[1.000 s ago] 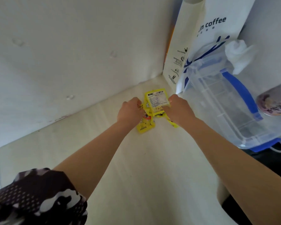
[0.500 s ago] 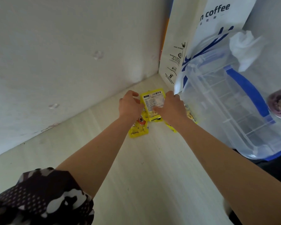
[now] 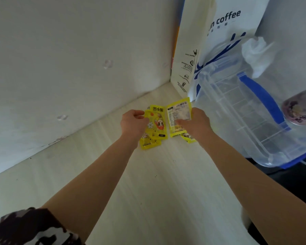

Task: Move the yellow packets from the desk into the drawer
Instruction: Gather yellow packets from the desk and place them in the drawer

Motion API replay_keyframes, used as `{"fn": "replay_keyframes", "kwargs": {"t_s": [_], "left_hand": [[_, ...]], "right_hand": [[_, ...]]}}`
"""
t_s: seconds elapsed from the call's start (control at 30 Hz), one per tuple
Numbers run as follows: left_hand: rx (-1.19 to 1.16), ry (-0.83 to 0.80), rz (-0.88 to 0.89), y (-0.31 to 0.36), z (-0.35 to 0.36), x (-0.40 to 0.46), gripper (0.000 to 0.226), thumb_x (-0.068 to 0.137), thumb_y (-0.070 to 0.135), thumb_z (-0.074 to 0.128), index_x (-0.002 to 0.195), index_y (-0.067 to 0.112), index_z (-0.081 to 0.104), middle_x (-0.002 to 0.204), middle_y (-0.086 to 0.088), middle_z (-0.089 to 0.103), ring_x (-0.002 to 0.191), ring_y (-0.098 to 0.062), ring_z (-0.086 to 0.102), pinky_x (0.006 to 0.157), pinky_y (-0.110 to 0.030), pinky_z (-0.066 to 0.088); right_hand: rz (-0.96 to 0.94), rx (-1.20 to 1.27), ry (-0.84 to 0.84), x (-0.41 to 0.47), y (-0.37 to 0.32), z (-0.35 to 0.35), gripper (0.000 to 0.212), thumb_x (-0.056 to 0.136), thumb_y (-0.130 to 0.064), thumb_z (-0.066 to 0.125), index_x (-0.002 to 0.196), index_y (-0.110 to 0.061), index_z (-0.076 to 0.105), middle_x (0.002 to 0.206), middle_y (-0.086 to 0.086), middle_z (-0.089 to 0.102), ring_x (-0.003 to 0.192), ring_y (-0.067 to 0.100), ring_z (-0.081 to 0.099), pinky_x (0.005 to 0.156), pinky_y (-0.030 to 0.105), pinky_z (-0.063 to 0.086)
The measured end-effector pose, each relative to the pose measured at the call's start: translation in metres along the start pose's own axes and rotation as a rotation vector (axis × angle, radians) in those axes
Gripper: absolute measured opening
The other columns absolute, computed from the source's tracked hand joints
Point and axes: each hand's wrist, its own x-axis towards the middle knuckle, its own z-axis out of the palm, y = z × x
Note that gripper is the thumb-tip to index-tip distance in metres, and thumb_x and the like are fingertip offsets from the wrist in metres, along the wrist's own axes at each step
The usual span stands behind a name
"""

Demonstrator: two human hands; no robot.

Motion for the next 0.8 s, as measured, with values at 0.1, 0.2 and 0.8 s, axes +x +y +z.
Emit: {"fn": "replay_keyframes", "kwargs": {"t_s": [0.1, 0.2, 0.8], "left_hand": [[-0.001, 0.013, -0.045, -0.014, -0.011, -0.004, 0.028, 0.073, 0.006, 0.065, 0.099, 0.016, 0.069, 0.091, -0.004, 0.07, 0.089, -0.025, 0.07, 0.081, -0.042, 0.059], [0.022, 0.047, -0.058, -0.018, -0.016, -0.009, 0.028, 0.073, 0.007, 0.065, 0.1, 0.015, 0.071, 0.09, -0.004, 0.07, 0.086, -0.024, 0.069, 0.077, -0.036, 0.059], [0.556, 0.103, 0.068, -0.013, 0.011, -0.026, 0.092, 0.069, 0.051, 0.077, 0.141, 0.02, 0.03, 0.136, -0.008, 0.031, 0.125, -0.031, 0.034, 0.099, -0.041, 0.037]], "right_hand": [[0.057, 0.046, 0.009, -0.009, 0.016, -0.01, 0.045, 0.078, -0.033, 0.076, 0.111, -0.008, 0.059, 0.109, 0.009, 0.065, 0.099, 0.028, 0.063, 0.082, 0.038, 0.053], [0.08, 0.028, 0.03, -0.019, 0.029, -0.018, 0.039, 0.081, -0.029, 0.073, 0.112, -0.009, 0.06, 0.107, 0.006, 0.065, 0.095, 0.024, 0.061, 0.066, 0.027, 0.044], [0.138, -0.297, 0.17, -0.045, 0.016, 0.025, 0.054, 0.087, -0.041, 0.064, 0.125, -0.008, 0.045, 0.137, 0.018, 0.033, 0.118, 0.037, 0.038, 0.092, 0.044, 0.042]]}}
